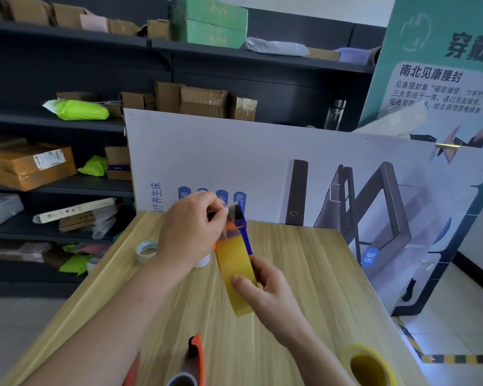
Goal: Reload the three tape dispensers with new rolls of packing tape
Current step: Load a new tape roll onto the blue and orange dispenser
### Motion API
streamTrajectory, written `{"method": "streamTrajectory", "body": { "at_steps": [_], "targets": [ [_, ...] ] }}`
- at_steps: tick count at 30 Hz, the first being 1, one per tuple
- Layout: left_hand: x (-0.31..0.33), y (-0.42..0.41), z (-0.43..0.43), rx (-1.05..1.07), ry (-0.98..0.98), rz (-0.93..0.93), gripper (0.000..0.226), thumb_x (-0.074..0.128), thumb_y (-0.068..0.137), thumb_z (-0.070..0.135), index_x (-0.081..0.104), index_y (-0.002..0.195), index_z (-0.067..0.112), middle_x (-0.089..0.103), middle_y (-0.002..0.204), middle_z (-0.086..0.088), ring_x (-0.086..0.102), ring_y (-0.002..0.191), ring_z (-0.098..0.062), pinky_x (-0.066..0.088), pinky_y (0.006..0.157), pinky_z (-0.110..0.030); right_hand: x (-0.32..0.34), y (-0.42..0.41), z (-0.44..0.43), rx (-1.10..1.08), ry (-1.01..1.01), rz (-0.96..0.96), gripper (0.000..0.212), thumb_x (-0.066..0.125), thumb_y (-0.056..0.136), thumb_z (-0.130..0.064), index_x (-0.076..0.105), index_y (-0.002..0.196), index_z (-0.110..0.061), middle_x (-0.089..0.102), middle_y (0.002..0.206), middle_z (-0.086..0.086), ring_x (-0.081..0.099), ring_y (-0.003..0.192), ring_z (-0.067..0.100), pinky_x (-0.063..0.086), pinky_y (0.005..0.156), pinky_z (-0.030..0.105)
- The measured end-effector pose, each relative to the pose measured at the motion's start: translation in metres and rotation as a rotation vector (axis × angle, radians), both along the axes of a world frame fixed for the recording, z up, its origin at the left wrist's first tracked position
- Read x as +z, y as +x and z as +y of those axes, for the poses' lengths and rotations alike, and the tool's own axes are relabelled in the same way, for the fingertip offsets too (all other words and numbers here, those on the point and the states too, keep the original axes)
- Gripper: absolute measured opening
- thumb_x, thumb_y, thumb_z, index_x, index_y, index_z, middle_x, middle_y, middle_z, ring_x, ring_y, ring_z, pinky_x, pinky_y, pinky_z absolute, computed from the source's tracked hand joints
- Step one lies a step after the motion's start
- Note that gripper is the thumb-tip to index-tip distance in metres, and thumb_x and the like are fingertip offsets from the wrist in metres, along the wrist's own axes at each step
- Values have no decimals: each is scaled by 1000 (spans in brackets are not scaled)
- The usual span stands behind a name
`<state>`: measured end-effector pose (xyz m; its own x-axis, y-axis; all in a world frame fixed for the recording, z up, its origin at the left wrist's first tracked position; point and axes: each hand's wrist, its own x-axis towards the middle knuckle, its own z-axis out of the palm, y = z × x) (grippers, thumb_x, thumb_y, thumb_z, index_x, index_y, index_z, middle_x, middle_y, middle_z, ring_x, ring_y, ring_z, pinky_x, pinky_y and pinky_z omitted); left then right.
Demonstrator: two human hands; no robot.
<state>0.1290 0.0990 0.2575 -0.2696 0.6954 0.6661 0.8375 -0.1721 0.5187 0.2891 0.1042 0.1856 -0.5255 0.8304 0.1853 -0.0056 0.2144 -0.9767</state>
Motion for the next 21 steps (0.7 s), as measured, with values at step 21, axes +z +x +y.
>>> {"method": "streamTrajectory", "body": {
  "at_steps": [21],
  "targets": [
    [19,-29,29,-98,-280,35,15,56,92,29,57,80,21,70,66,7,66,68,-13,53,68,-41,2,-14,-2,-101,-51,-102,66,60,76,-62,62,99,0,66,90,23,62,77,21,53,74,45]
  ]
}}
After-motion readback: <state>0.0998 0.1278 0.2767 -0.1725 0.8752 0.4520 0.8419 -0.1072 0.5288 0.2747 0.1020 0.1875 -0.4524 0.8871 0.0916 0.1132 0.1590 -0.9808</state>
